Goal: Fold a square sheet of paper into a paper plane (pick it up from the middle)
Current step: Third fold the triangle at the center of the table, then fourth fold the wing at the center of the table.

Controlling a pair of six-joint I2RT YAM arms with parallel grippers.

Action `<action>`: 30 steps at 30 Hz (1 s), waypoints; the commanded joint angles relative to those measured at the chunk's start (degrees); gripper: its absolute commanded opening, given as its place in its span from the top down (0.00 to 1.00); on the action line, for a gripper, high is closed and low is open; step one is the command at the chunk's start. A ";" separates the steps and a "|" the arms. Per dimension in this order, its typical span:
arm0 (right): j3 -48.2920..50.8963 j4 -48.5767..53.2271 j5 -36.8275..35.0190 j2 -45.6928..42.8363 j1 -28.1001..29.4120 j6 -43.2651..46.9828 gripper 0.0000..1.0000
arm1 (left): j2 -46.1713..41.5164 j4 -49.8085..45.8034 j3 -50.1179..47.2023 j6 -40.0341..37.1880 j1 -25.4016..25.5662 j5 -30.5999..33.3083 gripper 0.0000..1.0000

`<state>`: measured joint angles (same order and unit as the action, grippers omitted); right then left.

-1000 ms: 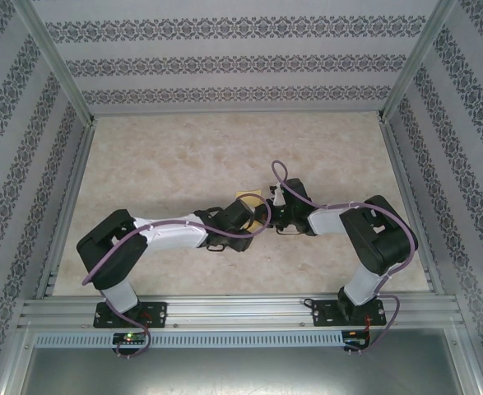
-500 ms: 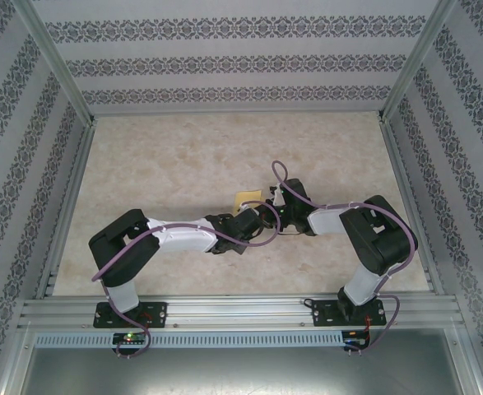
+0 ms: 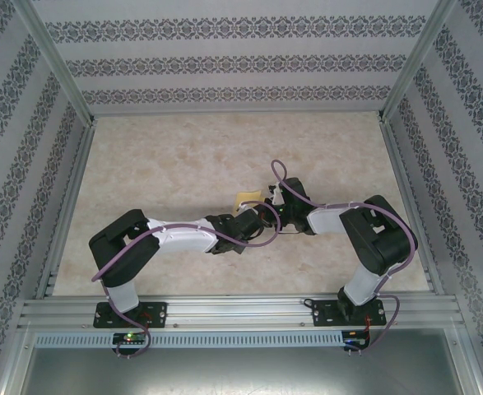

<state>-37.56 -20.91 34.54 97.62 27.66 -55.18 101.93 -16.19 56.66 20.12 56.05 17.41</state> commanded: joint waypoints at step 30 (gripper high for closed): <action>2.45 15.75 -6.18 -20.97 -2.96 10.04 0.51 | -9.77 23.72 -18.06 11.25 -12.04 -26.06 1.00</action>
<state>-35.97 -9.10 29.52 76.73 24.86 -48.29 92.73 2.92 40.23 28.91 45.10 -1.87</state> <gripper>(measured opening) 0.497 0.068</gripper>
